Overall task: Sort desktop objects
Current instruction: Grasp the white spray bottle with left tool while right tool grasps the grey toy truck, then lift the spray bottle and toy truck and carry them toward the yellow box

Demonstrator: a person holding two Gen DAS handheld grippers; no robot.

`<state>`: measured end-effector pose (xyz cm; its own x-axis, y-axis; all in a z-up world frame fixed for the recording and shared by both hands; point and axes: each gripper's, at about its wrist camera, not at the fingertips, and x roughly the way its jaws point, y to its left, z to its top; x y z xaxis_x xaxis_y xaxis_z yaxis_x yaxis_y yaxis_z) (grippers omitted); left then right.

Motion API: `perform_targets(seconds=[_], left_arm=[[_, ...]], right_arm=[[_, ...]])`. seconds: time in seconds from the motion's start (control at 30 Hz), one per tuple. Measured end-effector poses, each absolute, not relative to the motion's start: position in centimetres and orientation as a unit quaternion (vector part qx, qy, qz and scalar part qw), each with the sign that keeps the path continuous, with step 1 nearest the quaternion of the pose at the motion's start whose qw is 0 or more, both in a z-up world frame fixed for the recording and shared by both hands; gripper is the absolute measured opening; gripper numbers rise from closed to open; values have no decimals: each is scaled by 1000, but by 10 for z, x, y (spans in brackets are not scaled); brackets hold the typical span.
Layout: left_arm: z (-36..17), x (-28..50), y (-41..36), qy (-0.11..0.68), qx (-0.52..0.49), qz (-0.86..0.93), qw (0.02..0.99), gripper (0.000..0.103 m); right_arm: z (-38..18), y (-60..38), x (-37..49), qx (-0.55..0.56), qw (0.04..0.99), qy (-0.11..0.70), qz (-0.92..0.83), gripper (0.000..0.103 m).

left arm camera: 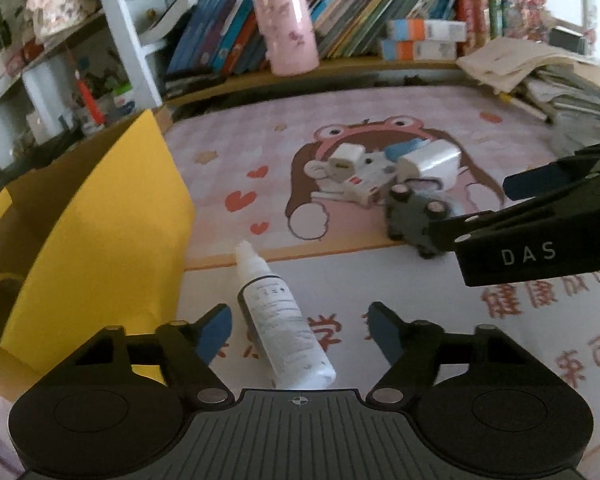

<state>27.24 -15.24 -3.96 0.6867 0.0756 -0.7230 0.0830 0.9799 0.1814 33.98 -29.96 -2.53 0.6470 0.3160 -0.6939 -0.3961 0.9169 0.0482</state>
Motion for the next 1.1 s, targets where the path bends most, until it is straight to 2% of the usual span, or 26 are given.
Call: perform_targets(seconds=[0.17, 0.37, 0.5, 0.57, 0.63, 1.1], left_arm=[[-46, 282, -146, 415, 84, 7, 906, 55], [-48, 282, -141, 416, 66, 7, 907, 50], [-48, 283, -133, 420, 17, 5, 908, 32], [-48, 281, -134, 419, 13, 4, 908, 31], [-48, 278, -135, 419, 14, -4, 908, 31], [-18, 237, -121, 390, -46, -48, 918, 31]], right_arm=[[-38, -289, 357, -64, 893, 389, 216, 69], [-44, -283, 363, -69, 887, 398, 224, 63], [-46, -282, 366, -65, 888, 396, 222, 57], [-47, -282, 367, -62, 891, 393, 219, 54], [-46, -282, 367, -65, 891, 391, 222, 41], [-16, -304, 310, -18, 912, 370, 176, 41]])
